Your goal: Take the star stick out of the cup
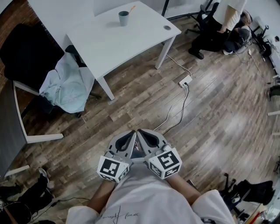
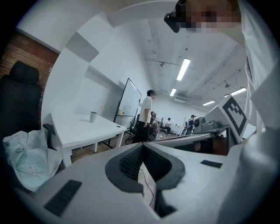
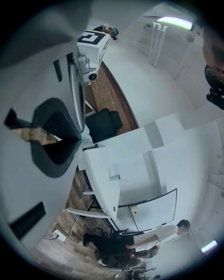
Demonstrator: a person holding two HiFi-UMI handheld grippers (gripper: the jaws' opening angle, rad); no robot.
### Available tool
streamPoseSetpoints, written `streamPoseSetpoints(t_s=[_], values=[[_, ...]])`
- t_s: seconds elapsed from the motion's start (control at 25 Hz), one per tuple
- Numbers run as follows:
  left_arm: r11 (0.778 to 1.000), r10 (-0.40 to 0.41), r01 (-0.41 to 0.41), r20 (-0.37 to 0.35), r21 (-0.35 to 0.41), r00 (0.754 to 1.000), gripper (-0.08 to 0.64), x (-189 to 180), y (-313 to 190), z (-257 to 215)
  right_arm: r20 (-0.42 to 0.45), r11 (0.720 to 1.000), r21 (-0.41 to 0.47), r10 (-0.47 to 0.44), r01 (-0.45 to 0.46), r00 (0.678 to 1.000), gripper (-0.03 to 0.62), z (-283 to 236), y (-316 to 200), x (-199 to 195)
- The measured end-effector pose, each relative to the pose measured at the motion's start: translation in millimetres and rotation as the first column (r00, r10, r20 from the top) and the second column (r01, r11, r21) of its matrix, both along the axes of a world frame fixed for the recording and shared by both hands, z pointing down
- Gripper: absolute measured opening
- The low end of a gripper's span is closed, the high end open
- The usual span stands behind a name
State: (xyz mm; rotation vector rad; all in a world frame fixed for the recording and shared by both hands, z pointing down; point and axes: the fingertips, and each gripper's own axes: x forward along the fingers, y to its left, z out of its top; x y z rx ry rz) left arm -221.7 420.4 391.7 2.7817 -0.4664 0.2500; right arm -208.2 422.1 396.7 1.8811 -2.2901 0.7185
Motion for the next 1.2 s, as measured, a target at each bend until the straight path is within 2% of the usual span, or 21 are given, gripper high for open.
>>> streamPoseSetpoints(t_s=[0.16, 0.4, 0.68, 0.92, 1.2], values=[[0.999, -0.041, 0.041, 0.004, 0.012, 0.999, 0.003, -9, -21, 0, -0.049, 0.999, 0.048, 0.02, -0.017, 0.999, 0.009, -11, -10, -7], [0.996, -0.089, 0.089, 0.03, -0.005, 0.996, 0.003, -15, -42, 9, -0.077, 0.997, 0.025, 0.074, -0.072, 0.994, 0.009, -7, -21, 9], [0.989, -0.148, 0.147, 0.046, 0.005, 0.988, 0.003, -14, -79, 13, -0.072, 0.998, 0.026, 0.06, -0.059, 0.996, 0.009, -4, -52, 20], [0.988, -0.157, 0.157, 0.057, 0.014, 0.986, 0.003, 12, -107, 10, -0.044, 0.998, 0.032, 0.048, -0.047, 0.998, 0.009, -3, -83, 44], [0.989, -0.148, 0.147, 0.095, 0.015, 0.984, 0.003, 57, -147, 10, -0.017, 0.999, 0.017, 0.045, -0.044, 0.999, 0.009, 1, -130, 94]])
